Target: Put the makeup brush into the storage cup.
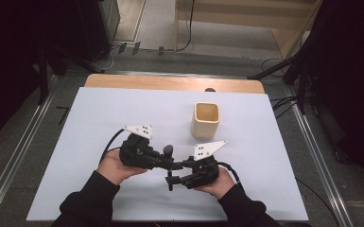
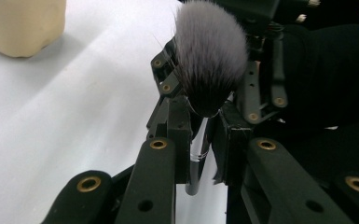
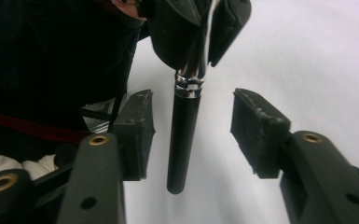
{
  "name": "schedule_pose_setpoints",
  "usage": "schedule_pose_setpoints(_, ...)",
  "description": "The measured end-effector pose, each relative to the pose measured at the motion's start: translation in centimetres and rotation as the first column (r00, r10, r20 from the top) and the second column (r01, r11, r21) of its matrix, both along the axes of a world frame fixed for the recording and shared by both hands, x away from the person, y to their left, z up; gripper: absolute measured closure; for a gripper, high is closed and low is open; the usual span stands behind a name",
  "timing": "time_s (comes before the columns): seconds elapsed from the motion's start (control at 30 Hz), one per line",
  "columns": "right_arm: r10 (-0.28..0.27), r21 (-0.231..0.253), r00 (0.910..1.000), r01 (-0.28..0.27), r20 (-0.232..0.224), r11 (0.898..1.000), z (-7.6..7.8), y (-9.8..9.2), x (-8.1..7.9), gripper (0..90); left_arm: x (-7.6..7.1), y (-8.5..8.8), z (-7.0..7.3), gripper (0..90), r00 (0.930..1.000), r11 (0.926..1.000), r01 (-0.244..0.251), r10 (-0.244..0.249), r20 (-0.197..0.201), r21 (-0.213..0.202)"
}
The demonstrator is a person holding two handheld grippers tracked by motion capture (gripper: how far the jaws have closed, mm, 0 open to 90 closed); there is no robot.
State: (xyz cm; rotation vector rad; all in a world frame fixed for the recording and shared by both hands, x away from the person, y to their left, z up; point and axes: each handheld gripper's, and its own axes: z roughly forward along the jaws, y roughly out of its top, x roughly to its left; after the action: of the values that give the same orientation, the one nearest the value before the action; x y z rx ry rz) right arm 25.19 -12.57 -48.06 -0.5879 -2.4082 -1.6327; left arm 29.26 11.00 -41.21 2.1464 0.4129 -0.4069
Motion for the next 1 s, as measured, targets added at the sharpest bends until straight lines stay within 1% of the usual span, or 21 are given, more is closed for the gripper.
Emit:
schedule_pose_setpoints(0.13, -0.001, 0.015, 0.9999, 0.001, 0.013, 1.0, -0.05, 0.1, -0.11, 59.8, -0.22, 0.04, 0.04, 78.7, 0.9999, 1.0, 0.005, -0.004, 0.016, -0.004)
schedule_pose_setpoints(0.23, -0.005, 0.019, 0.9998, 0.005, 0.021, 1.0, -0.05, 0.16, -0.19, 64.5, -0.35, 0.09, 0.02, 78.7, 0.9998, 0.9999, 0.005, -0.005, 0.018, -0.009)
schedule_pose_setpoints(0.3, -0.013, 0.026, 0.9997, 0.012, 0.022, 1.0, 0.01, 0.13, -0.27, 67.8, -0.4, 0.13, -0.02, 78.7, 0.9997, 1.0, 0.003, -0.002, 0.026, -0.009)
schedule_pose_setpoints(0.37, -0.012, 0.034, 0.9999, 0.011, 0.006, 0.999, 0.0, 0.11, -0.25, 70.7, -0.38, 0.19, -0.06, 78.6, 0.9994, 0.9999, 0.001, -0.001, 0.034, -0.013)
schedule_pose_setpoints(0.53, -0.006, 0.04, 0.9999, 0.006, 0.008, 0.999, 0.05, 0.11, -0.34, 77.4, -0.45, 0.19, -0.15, 78.5, 0.9992, 0.9997, -0.001, 0.001, 0.041, -0.023)
schedule_pose_setpoints(0.67, -0.008, 0.041, 1.0, 0.008, 0.004, 0.999, 0.09, 0.08, -0.34, 78.4, -0.51, 0.18, -0.15, 78.5, 0.9986, 0.9997, 0.004, -0.003, 0.054, -0.024)
schedule_pose_setpoints(0.77, -0.008, 0.03, 1.0, 0.008, 0.006, 1.0, 0.11, 0.09, -0.35, 78.7, -0.5, 0.2, -0.22, 78.2, 0.9983, 0.9997, 0.009, -0.007, 0.057, -0.022)
schedule_pose_setpoints(1.0, -0.01, 0.025, 0.9999, 0.009, 0.007, 1.0, 0.14, 0.15, -0.32, 79.2, -0.56, 0.22, -0.23, 77.8, 0.9981, 0.9997, 0.01, -0.008, 0.062, -0.021)
